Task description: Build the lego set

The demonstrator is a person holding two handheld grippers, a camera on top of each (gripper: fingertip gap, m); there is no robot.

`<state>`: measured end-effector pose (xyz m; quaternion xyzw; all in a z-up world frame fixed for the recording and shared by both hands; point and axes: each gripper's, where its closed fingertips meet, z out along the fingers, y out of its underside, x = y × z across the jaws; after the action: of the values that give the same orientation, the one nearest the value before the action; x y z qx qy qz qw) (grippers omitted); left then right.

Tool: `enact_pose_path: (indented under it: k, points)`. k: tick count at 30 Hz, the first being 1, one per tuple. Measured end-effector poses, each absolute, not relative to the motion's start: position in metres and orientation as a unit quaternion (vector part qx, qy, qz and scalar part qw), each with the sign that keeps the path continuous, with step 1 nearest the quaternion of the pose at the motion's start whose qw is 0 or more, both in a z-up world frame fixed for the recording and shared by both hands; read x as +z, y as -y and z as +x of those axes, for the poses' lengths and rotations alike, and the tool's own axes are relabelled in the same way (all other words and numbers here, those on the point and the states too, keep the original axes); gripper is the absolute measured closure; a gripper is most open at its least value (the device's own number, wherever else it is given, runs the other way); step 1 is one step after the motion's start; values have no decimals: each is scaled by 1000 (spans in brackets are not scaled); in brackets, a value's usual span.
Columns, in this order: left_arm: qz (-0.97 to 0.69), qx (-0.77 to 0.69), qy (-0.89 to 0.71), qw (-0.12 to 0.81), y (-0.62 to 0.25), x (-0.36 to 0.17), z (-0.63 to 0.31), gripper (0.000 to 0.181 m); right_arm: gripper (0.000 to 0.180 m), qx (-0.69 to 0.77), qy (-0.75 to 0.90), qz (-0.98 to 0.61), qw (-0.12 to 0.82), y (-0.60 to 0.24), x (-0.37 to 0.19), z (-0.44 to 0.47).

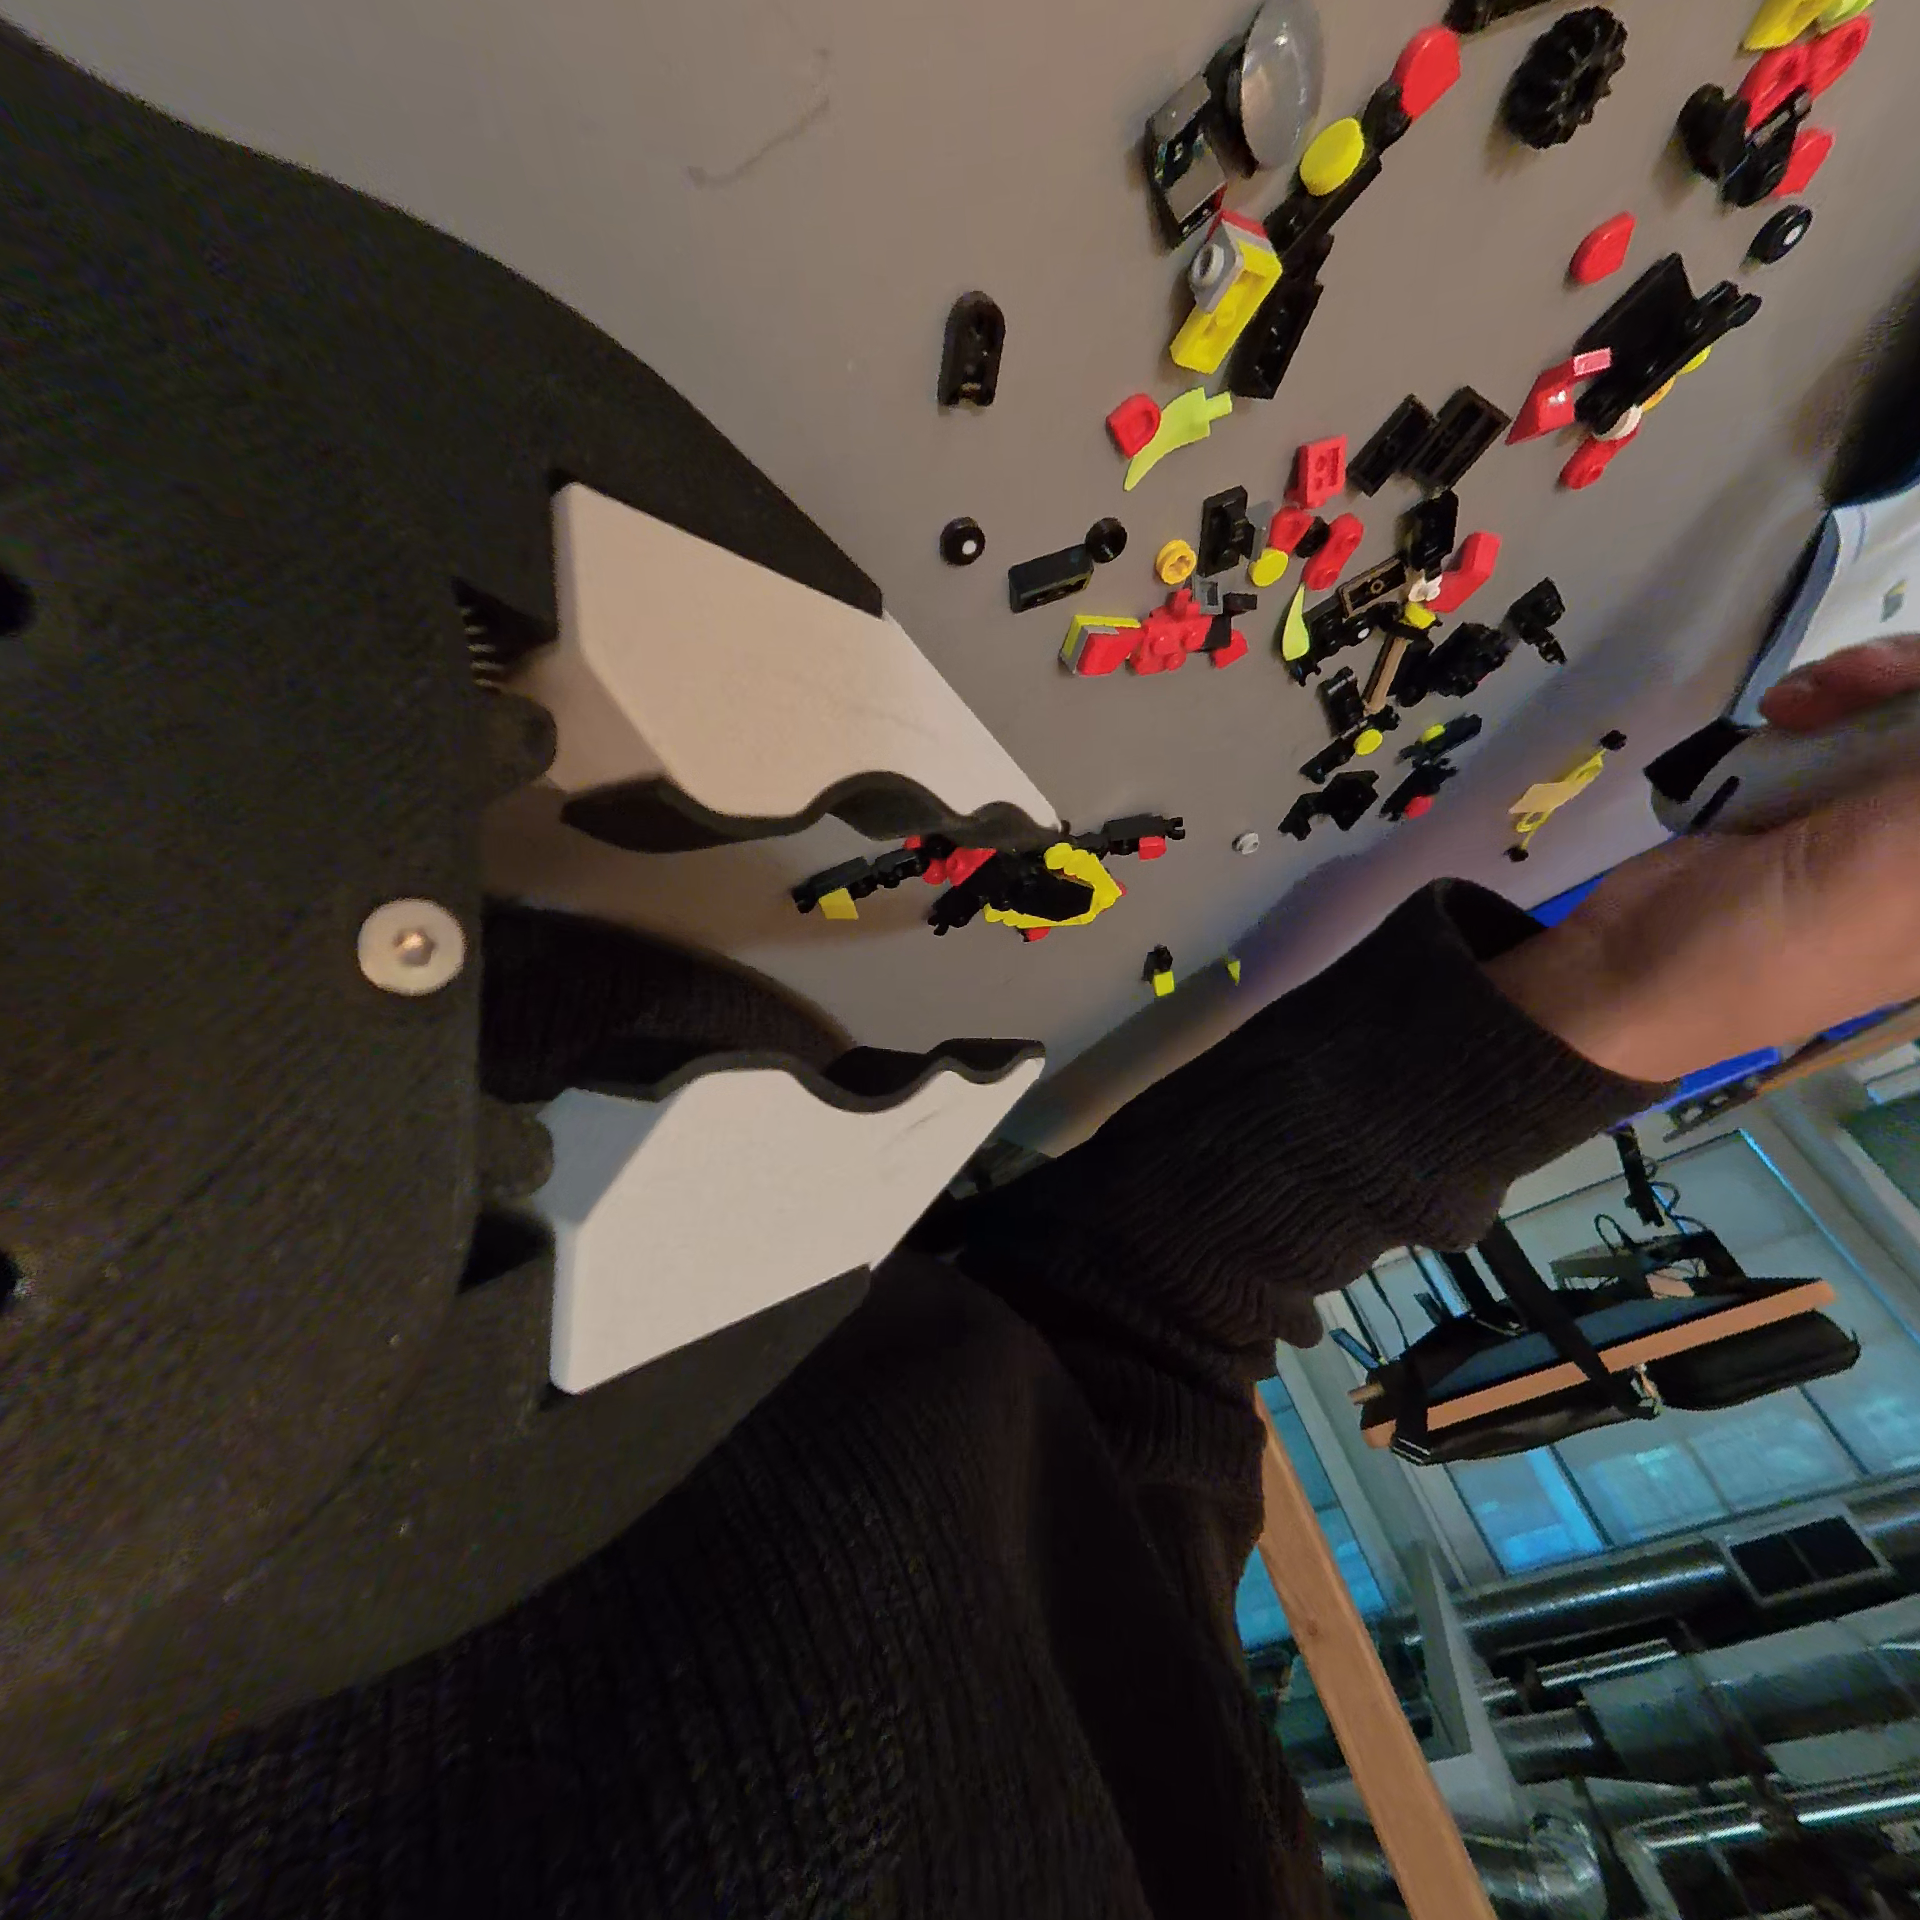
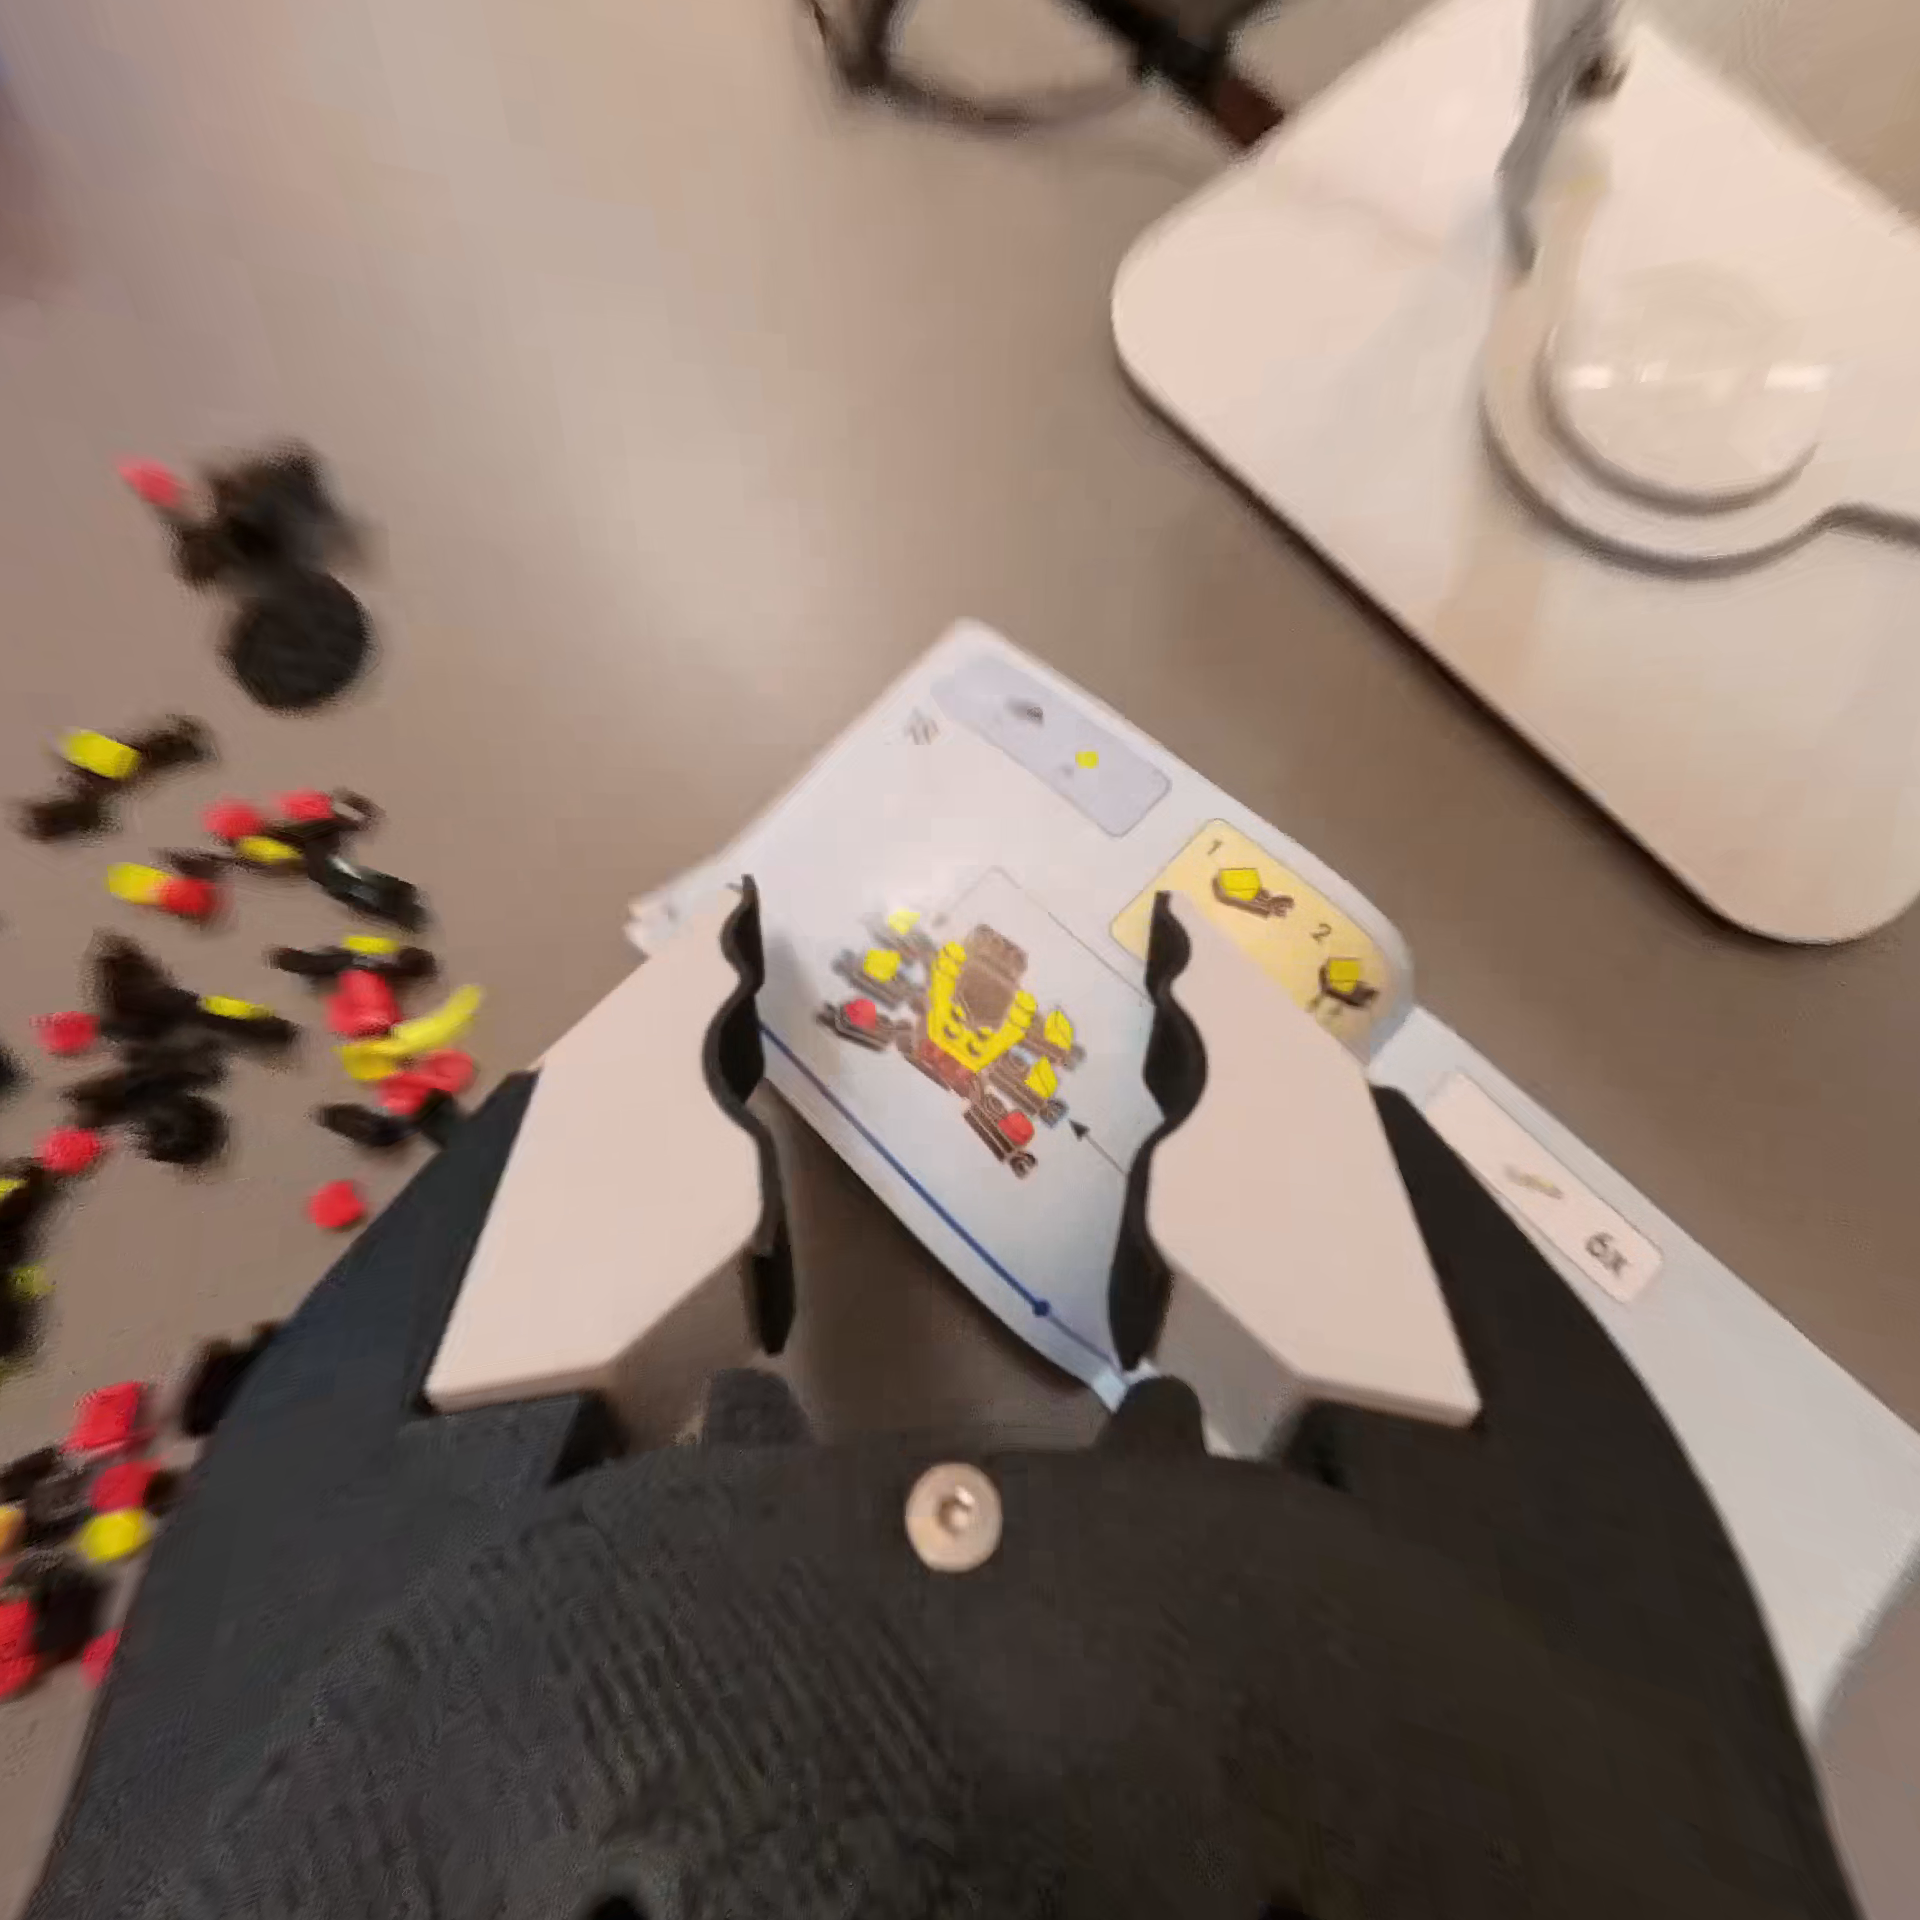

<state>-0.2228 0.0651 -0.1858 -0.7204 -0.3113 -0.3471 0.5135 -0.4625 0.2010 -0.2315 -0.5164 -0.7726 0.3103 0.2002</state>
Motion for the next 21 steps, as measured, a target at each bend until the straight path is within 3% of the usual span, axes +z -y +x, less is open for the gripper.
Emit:
enact_pose_path:
  k: [2, 5, 10, 18, 21]
  points:
    - [-722, -344, 311, 514, -64, -185, -223, 146, 108, 257, 794, -504, 221, -203, -248, -462]
    - [-718, -341, 314, 519, -63, -184, -225, 146, 144, 279, 799, -489, 212, -191, -250, -457]
    - [-721, -343, 311, 516, -63, -184, -223, 146, 180, 285, 796, -498, 192, -194, -246, -455]
    - [-726, -335, 311, 514, -63, -186, -224, 146, 180, 365, 735, -519, 241, -228, -198, -450]
    - [-727, -334, 311, 513, -64, -187, -224, 146, 159, 390, 673, -574, 258, -274, -188, -443]
